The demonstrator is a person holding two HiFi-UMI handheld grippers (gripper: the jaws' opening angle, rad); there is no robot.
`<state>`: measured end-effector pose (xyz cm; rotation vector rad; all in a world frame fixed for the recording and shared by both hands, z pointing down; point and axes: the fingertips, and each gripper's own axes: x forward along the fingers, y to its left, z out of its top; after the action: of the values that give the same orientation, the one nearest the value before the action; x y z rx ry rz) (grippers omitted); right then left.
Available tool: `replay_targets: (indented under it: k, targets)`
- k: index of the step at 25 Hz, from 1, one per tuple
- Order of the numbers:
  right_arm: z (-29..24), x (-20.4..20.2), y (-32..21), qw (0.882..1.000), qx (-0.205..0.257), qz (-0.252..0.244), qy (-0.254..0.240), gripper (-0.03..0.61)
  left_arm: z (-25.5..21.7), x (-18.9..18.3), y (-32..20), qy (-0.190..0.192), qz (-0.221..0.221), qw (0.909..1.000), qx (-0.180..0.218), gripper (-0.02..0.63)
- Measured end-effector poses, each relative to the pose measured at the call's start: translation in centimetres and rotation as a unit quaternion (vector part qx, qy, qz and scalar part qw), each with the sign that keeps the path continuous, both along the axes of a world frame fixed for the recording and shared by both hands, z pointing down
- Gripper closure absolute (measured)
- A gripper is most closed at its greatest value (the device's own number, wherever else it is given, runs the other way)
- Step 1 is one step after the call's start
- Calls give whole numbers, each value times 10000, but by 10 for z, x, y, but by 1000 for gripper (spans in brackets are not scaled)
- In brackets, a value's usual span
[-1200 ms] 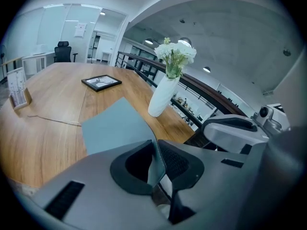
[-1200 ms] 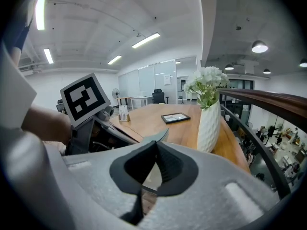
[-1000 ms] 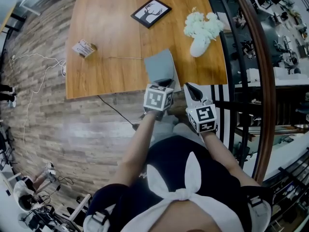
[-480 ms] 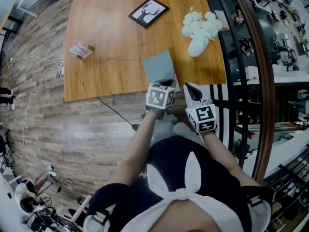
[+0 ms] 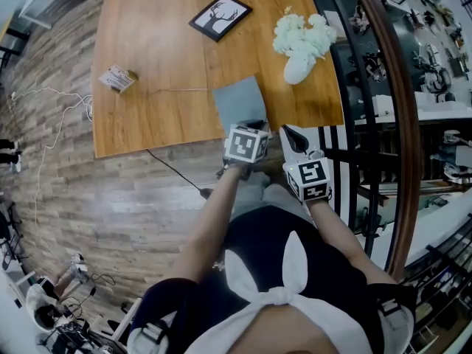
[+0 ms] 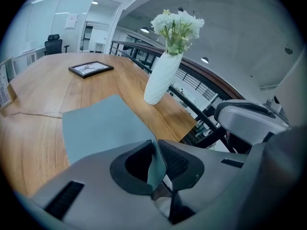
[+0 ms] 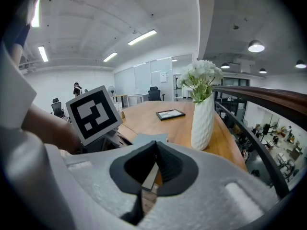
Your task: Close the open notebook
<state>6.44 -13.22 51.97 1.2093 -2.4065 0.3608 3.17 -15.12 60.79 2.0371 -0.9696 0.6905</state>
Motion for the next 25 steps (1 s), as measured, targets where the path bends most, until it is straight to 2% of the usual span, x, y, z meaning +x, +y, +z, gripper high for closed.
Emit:
replay_targets:
  k: [8,12,14,19,25]
  targets:
    - [5,2,-5,10000,-16,94,-14,580,14,9,-1,-142,255,9995,-88,552]
    - [8,3,-7,9999,-53,93,20,580,21,10,-2,-331,374,9987,-101,546]
    - [10,2,-8,9999,-75,93,36,580,26,11,-3,-308,346,9989,-98,541]
    - [12,4,-9,9999,-126,71,74,580,33,9,-5,-588,309,9978,70,526]
    - [16,3,-10,9998,-151,20,131,580,34,23,0,-317,536,9980,66,511]
